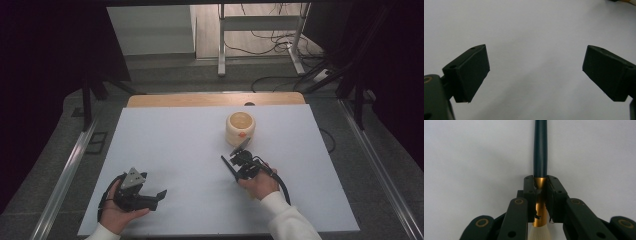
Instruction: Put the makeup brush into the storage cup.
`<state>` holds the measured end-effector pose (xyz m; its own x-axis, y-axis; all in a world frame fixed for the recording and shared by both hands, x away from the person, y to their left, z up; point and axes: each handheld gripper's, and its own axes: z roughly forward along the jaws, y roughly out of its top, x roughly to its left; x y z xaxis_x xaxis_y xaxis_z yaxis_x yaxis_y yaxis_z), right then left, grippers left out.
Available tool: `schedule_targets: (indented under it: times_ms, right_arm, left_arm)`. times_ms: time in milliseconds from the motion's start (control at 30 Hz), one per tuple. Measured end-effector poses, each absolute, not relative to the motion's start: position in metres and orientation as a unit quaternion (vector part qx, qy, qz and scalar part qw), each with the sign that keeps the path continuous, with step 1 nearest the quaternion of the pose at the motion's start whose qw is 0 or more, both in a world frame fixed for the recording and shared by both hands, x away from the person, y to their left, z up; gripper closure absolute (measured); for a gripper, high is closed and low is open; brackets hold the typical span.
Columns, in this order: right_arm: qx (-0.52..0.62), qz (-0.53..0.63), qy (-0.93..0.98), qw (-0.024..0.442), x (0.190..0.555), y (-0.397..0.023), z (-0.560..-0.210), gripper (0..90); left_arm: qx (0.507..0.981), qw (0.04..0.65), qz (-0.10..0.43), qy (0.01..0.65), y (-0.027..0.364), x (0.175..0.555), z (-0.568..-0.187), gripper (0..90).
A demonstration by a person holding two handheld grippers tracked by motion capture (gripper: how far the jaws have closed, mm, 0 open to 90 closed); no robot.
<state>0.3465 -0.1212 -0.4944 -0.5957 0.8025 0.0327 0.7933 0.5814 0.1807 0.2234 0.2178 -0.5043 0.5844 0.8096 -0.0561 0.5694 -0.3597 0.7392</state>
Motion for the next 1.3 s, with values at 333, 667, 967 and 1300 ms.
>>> schedule_targets:
  times_ms: [333,667,967,1300]
  right_arm:
    - [0.447,0.111,0.887,0.024,0.345,-0.131,-0.484,78.8]
    - [0.439,0.135,0.888,0.023,0.344,-0.136,-0.468,78.8]
    - [0.435,0.148,0.888,0.019,0.344,-0.139,-0.466,78.8]
    - [0.427,0.163,0.889,0.014,0.343,-0.142,-0.463,78.7]
  left_arm:
    - [0.809,0.371,0.162,0.427,0.218,0.224,-0.505,7.7]
    - [0.809,0.369,0.162,0.427,0.218,0.224,-0.505,7.7]
    - [0.810,0.366,0.162,0.428,0.218,0.224,-0.506,7.7]
    - [0.811,0.367,0.164,0.426,0.216,0.224,-0.506,7.7]
